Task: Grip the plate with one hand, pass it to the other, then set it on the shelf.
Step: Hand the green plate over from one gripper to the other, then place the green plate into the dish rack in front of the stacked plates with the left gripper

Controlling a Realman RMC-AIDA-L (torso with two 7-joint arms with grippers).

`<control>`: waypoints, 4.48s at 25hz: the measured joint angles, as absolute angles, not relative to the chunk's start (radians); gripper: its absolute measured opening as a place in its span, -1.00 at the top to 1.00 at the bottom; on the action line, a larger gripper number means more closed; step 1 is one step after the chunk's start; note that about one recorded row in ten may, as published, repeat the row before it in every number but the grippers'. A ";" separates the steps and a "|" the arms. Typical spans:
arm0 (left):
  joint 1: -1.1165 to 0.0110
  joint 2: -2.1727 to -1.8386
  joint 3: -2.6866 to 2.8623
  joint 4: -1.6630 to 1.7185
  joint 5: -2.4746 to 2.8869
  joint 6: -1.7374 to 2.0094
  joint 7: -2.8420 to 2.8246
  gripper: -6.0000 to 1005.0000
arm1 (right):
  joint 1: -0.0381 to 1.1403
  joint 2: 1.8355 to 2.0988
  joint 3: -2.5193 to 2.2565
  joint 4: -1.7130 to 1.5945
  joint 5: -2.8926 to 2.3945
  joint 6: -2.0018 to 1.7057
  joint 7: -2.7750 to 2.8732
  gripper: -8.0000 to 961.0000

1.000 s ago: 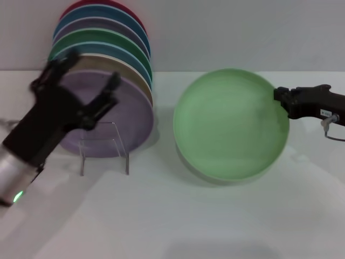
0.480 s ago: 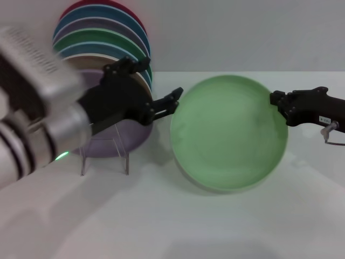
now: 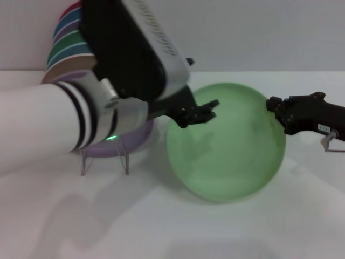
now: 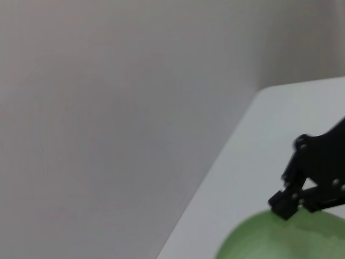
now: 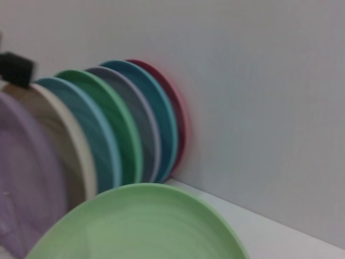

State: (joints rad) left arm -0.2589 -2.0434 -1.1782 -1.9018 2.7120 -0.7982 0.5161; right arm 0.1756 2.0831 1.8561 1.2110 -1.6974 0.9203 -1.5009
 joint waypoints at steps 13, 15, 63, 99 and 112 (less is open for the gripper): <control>-0.419 -2.068 -1.219 -1.759 2.669 -0.938 0.599 -0.62 | 0.104 2.085 1.862 1.229 -1.554 1.015 -1.715 0.92; -0.431 -2.069 -1.221 -1.743 2.671 -0.944 0.592 -0.62 | 0.099 2.086 1.866 1.230 -1.549 1.030 -1.732 0.92; -0.487 -2.069 -1.141 -1.655 2.808 -0.874 0.590 0.78 | 0.089 2.082 1.909 1.059 -1.346 1.302 -2.026 0.89; -0.041 -2.018 -1.072 -1.101 2.889 1.037 0.282 0.90 | 0.111 2.079 2.298 0.626 -1.198 1.587 -2.159 -0.31; -0.003 -2.014 -1.108 -0.782 2.890 1.337 0.049 0.89 | 0.120 2.078 2.297 0.626 -1.211 1.584 -2.134 -0.32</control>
State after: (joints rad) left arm -0.0031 -2.0141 -1.1079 -0.7817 2.8895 1.3375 0.0491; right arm 0.1196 2.0784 2.2973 0.6258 -1.2108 1.5844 -2.1336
